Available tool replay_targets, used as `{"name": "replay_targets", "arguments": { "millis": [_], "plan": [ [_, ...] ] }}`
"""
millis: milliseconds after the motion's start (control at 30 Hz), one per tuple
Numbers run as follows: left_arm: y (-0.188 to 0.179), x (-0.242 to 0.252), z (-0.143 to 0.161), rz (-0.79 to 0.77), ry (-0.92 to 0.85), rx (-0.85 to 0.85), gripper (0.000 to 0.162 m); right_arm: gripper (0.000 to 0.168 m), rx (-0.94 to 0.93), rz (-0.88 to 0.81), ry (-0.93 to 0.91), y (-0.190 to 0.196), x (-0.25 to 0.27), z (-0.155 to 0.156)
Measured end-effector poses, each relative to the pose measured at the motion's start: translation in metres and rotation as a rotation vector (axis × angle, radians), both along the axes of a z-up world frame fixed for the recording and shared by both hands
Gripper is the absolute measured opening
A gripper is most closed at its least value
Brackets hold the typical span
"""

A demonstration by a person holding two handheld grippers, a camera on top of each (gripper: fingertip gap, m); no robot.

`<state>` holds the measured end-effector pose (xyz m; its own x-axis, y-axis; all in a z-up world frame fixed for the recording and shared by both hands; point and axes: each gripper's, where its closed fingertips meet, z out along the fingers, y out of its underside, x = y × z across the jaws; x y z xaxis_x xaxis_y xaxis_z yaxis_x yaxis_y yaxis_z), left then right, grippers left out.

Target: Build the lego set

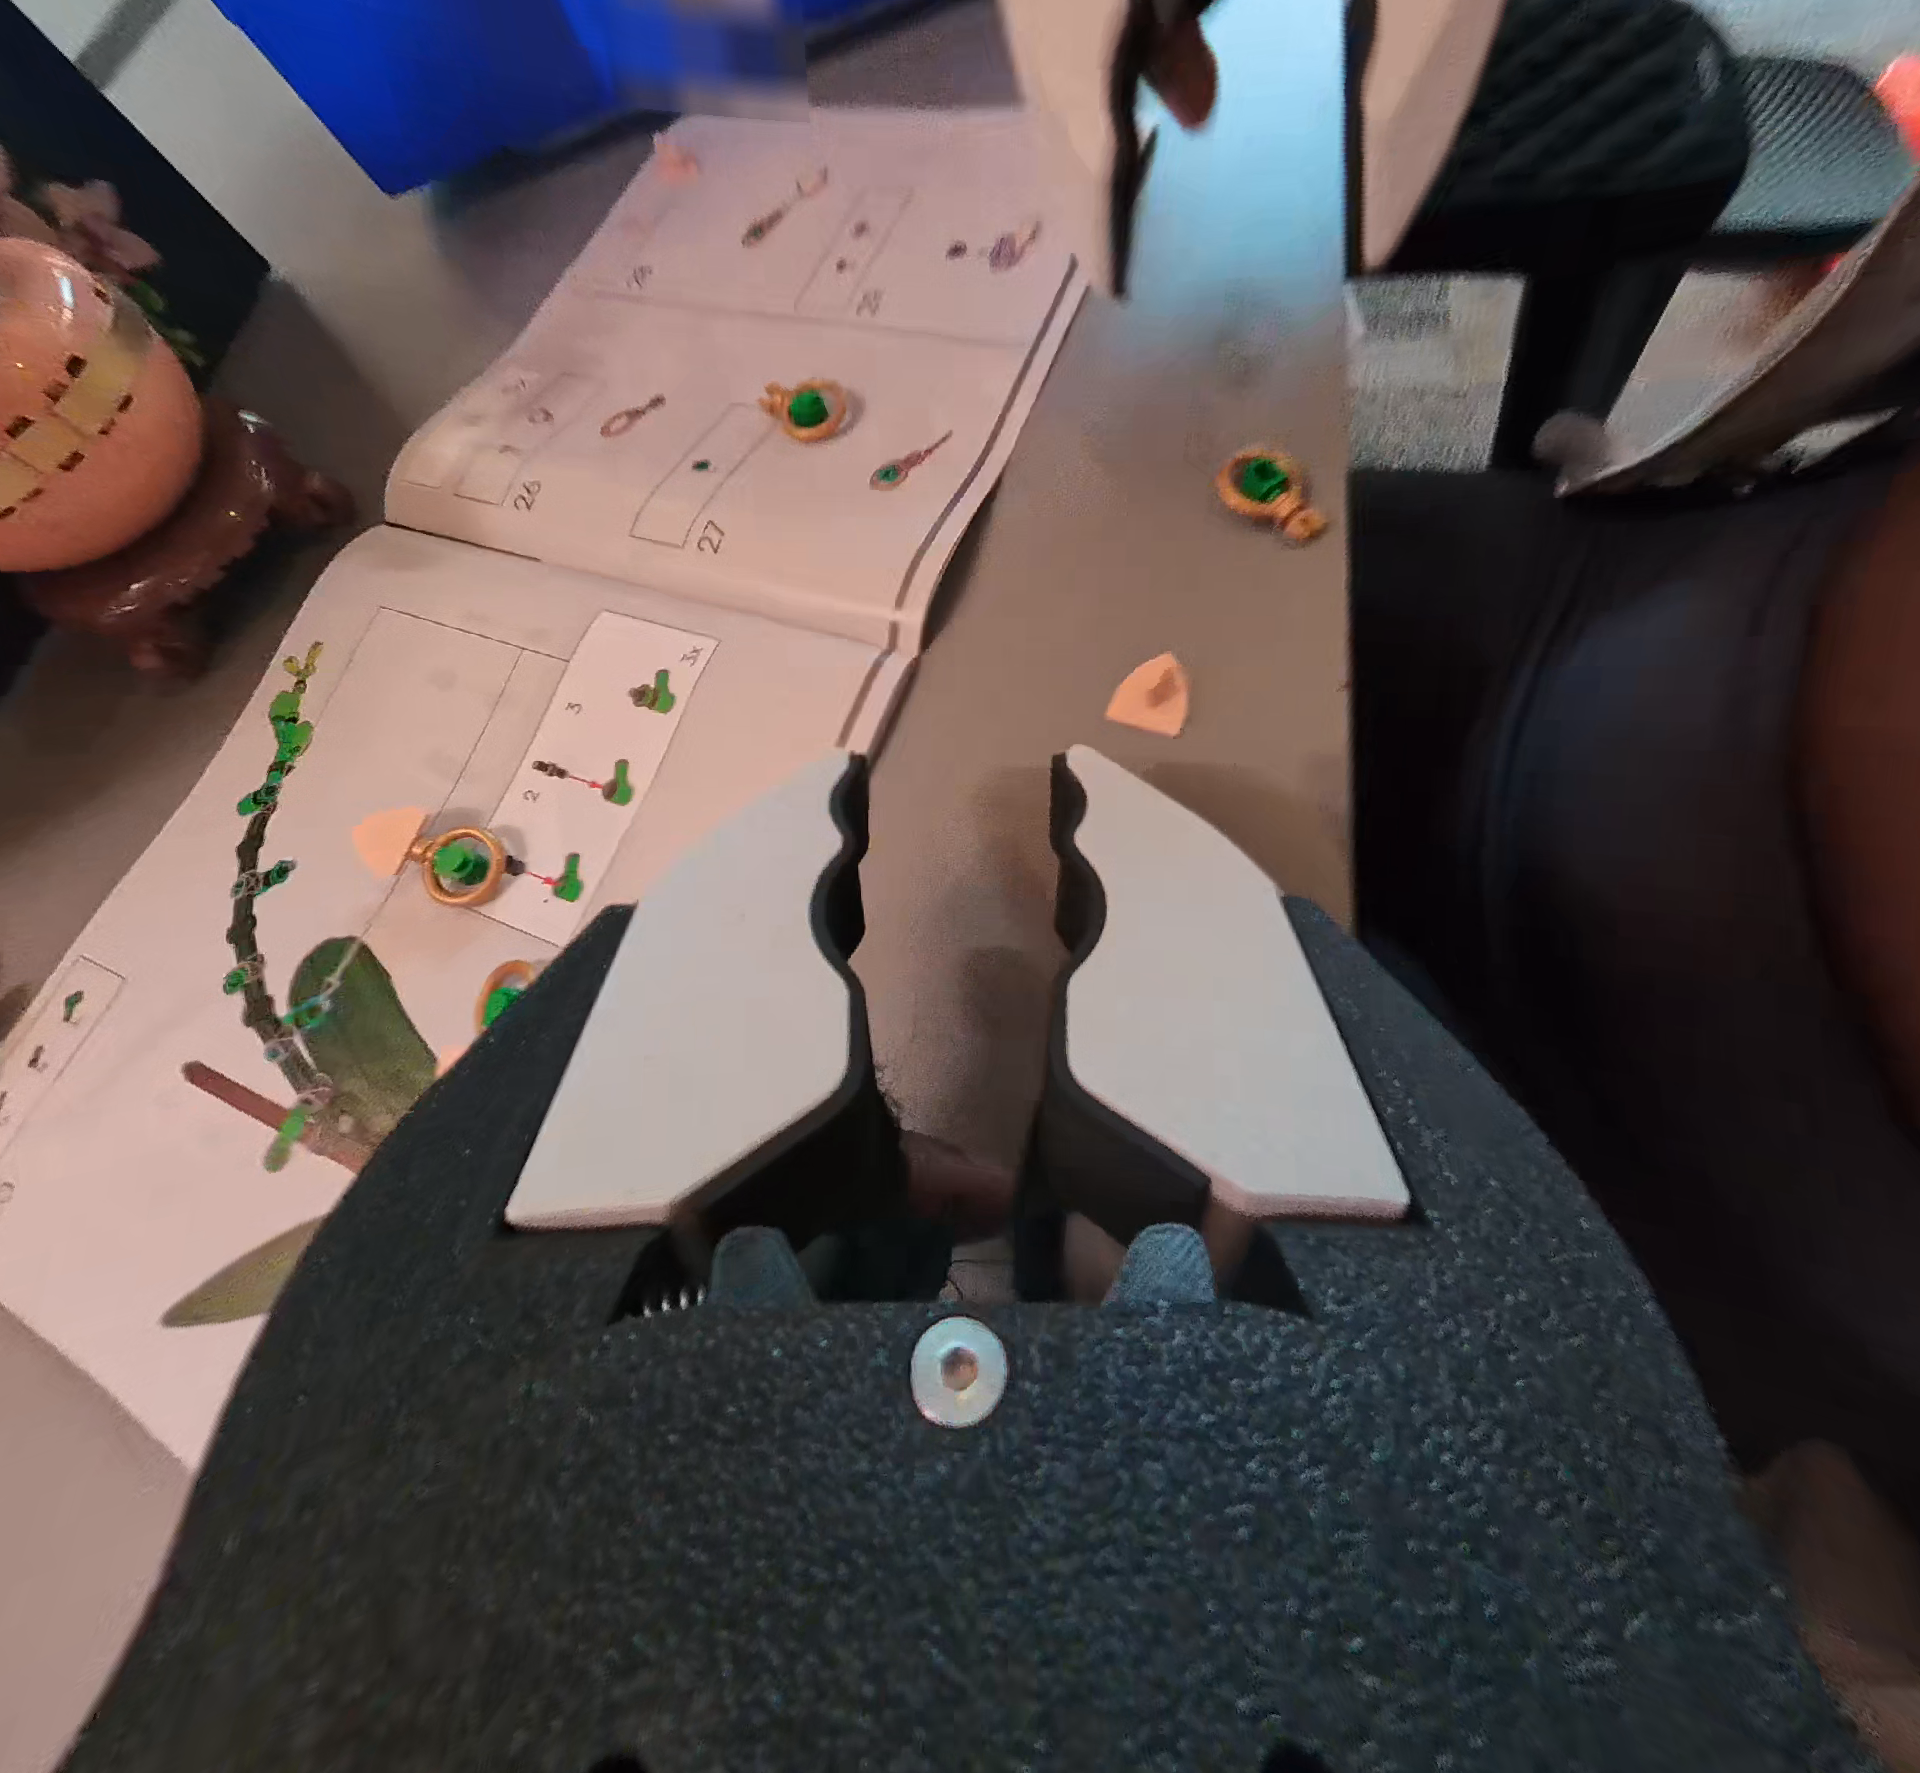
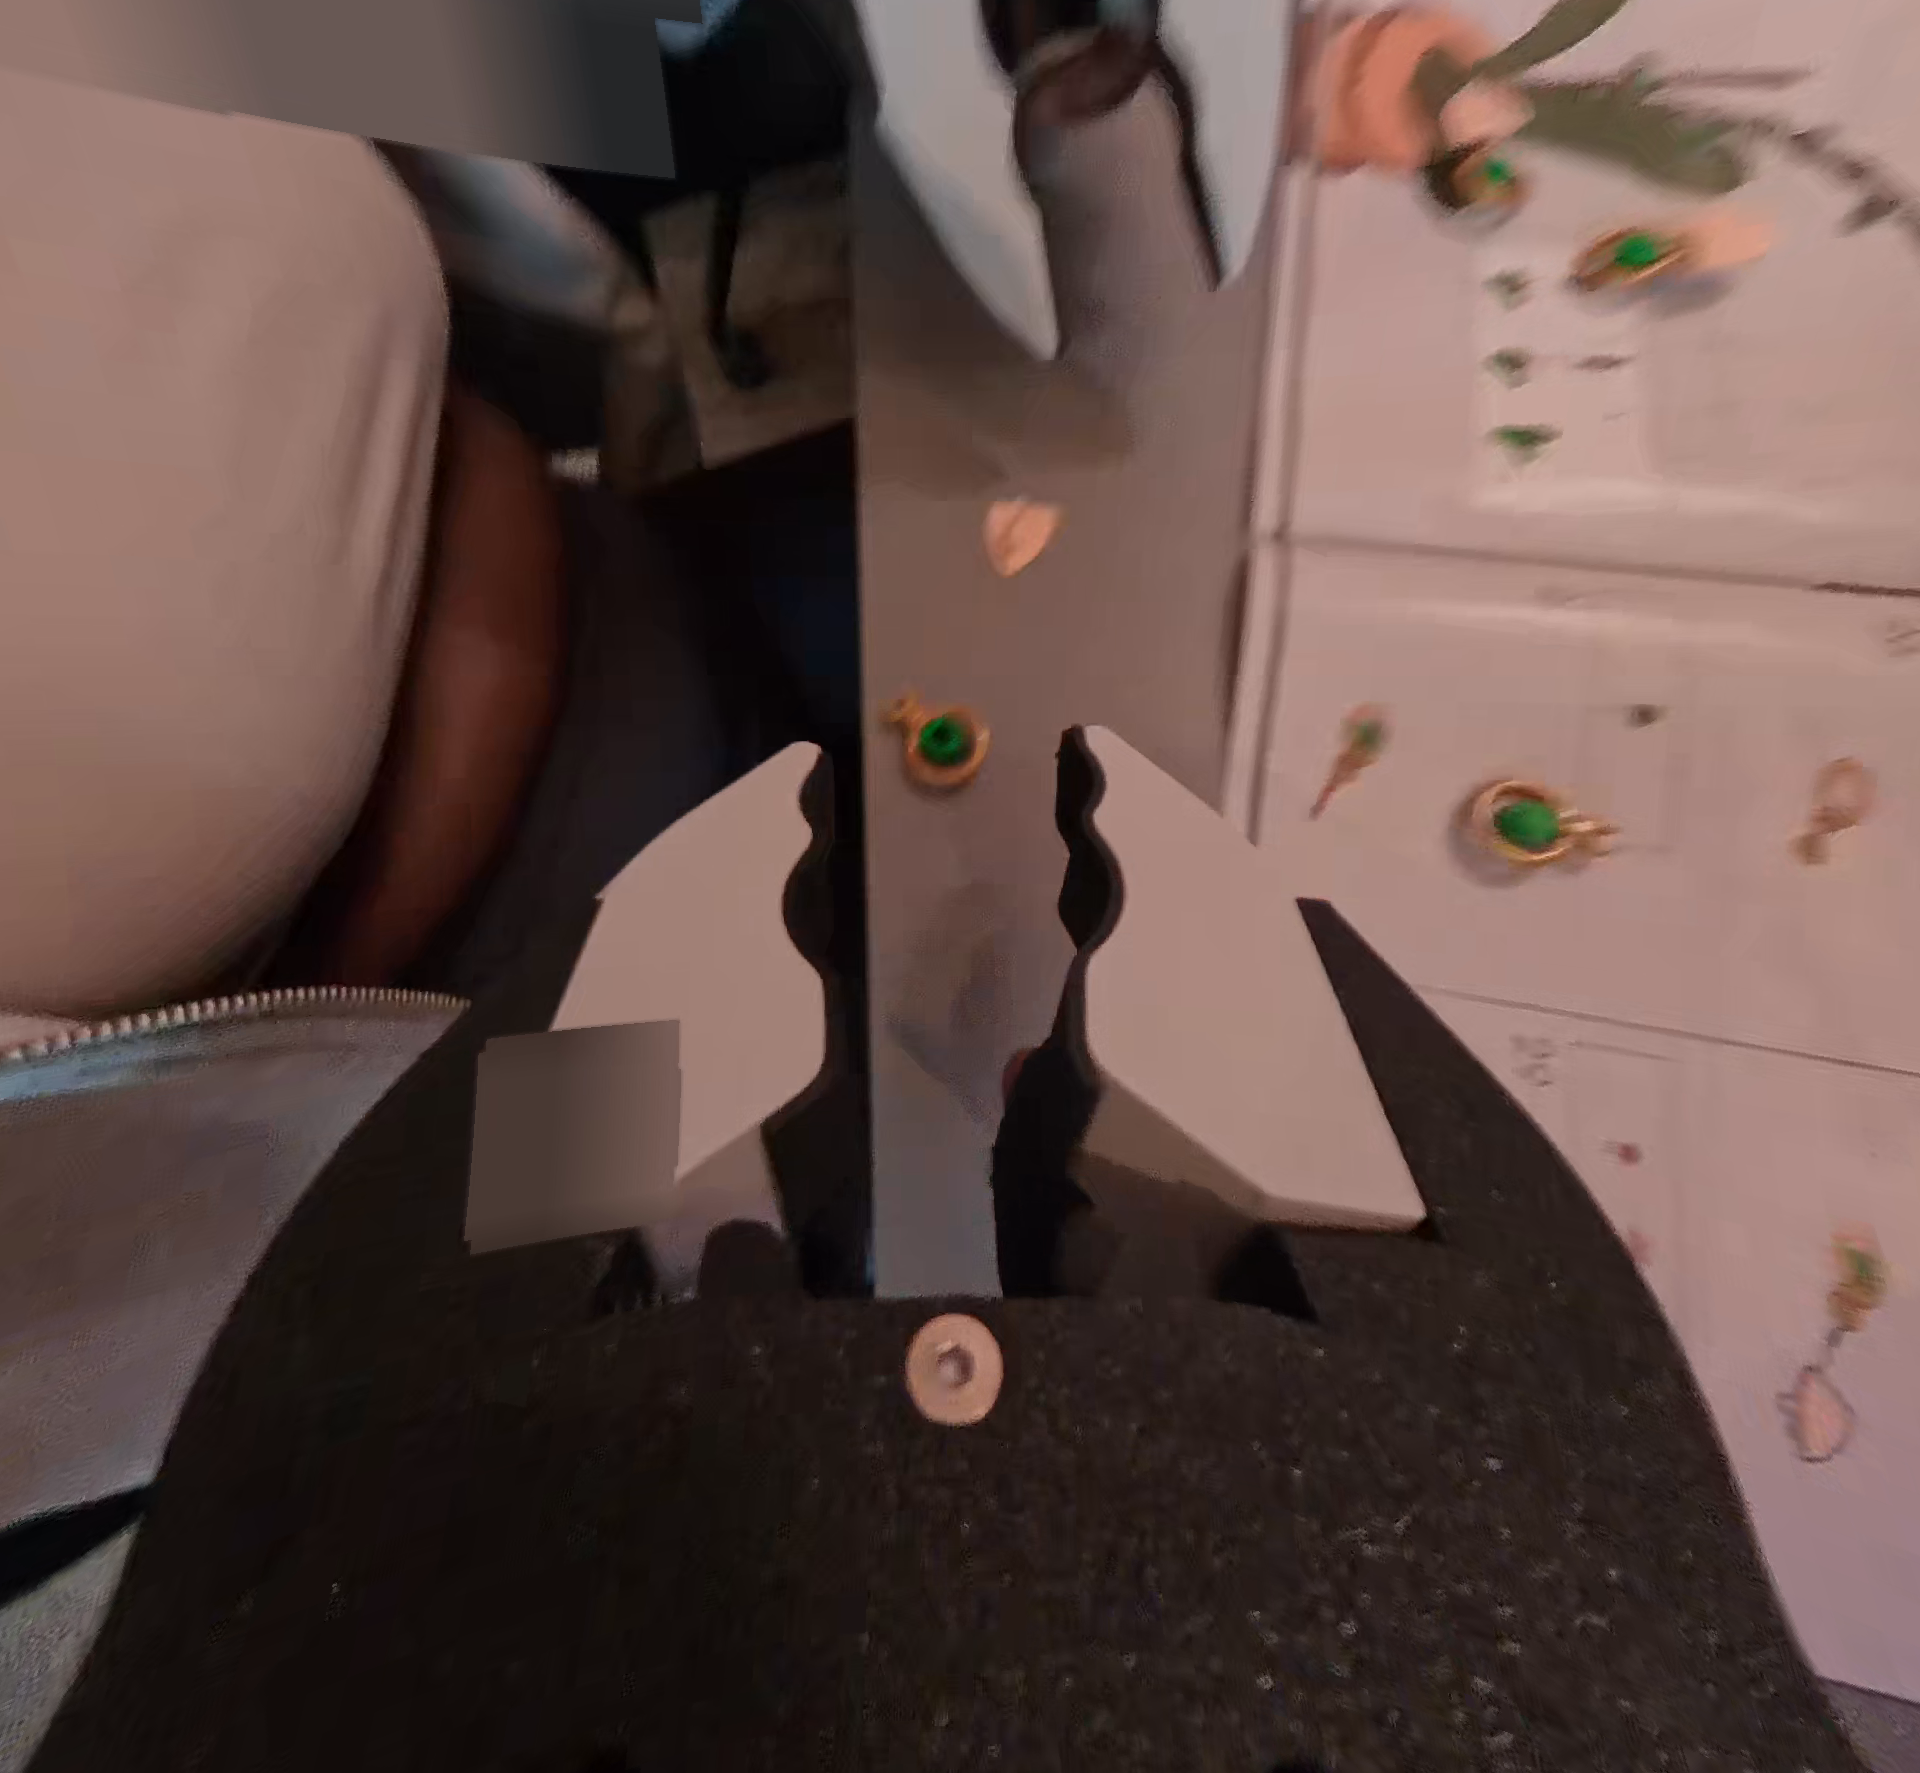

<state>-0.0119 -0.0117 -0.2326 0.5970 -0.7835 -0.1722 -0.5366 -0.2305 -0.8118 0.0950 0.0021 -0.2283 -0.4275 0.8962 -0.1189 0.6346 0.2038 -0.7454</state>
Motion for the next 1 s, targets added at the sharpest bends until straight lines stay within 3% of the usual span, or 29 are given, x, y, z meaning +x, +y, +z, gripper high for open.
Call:
{"name": "replay_targets", "arguments": {
  "millis": [33,133,367,600,667,867,1000],
  "plan": [
    [-0.004,0.003,0.003,0.004,-0.026,0.004,0.033,0.040,0.033,0.014,-0.015,-0.004,0.005,-0.007],
    [-0.016,0.016,0.005,0.007,-0.064,0.013,0.033,0.029,0.100,0.058,-0.002,-0.015,0.006,-0.018],
    [-0.033,0.032,0.004,0.037,-0.055,0.084,0.033,0.036,0.273,0.044,0.037,-0.016,-0.009,-0.025],
    [-0.037,0.034,0.011,0.068,-0.114,0.109,0.033,0.024,0.447,0.011,0.086,-0.015,-0.011,-0.033],
    [-0.037,0.035,0.011,0.076,-0.129,0.114,0.033,0.013,0.400,0.008,0.089,-0.021,-0.011,-0.034],
    [-0.039,0.039,0.016,0.077,-0.143,0.184,0.033,0.010,0.189,-0.093,0.088,-0.022,-0.009,-0.032],
    [-0.035,0.041,0.026,0.092,-0.199,0.231,0.034,0.010,-0.078,-0.183,0.190,-0.025,-0.022,-0.003]
  ]
}}
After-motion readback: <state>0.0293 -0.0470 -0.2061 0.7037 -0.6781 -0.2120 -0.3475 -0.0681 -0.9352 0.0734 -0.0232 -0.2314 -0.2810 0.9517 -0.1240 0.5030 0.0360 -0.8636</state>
